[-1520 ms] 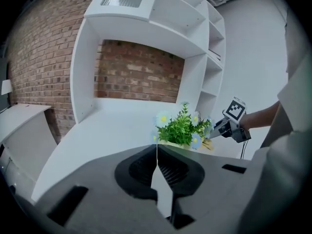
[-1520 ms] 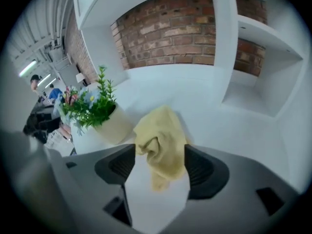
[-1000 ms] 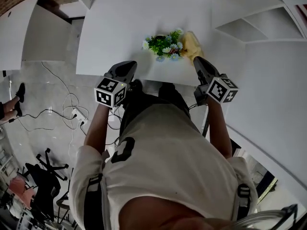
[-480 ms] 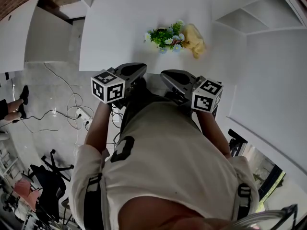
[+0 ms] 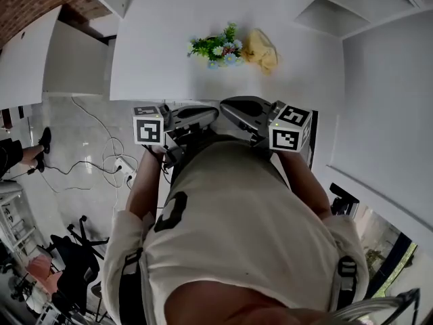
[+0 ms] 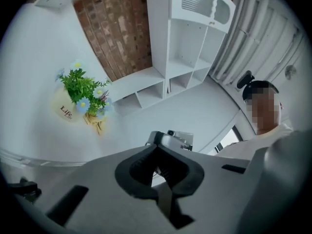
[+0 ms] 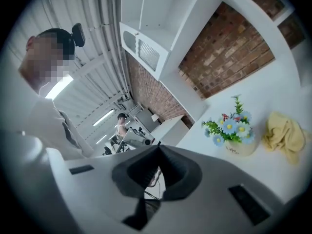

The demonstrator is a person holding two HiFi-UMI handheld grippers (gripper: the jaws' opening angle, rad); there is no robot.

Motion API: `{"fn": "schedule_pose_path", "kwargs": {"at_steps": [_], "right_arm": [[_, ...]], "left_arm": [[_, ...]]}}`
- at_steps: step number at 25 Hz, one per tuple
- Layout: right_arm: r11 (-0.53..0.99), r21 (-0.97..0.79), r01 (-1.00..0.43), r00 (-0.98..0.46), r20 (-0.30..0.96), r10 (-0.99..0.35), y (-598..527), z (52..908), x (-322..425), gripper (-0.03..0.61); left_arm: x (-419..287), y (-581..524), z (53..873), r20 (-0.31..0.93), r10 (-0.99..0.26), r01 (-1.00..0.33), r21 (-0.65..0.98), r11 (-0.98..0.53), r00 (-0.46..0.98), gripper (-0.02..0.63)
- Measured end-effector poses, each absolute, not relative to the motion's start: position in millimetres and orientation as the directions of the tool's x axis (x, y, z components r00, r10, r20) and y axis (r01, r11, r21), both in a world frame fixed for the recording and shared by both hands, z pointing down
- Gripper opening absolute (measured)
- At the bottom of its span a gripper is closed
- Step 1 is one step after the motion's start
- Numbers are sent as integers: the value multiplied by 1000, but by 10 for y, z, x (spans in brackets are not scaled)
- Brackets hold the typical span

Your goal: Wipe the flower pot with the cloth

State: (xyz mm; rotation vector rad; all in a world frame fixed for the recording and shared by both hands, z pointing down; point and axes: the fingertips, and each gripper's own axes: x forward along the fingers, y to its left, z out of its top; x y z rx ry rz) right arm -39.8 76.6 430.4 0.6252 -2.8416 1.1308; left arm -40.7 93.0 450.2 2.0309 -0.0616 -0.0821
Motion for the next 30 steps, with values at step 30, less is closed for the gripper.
{"fn": "schedule_pose_path", "kwargs": {"at_steps": [30], "right_arm": [[564, -751, -344, -917, 140, -373, 2158, 4487, 640, 11]], "left_arm": [[187, 2060, 4728, 210, -280, -325, 819, -474, 937, 21]]}}
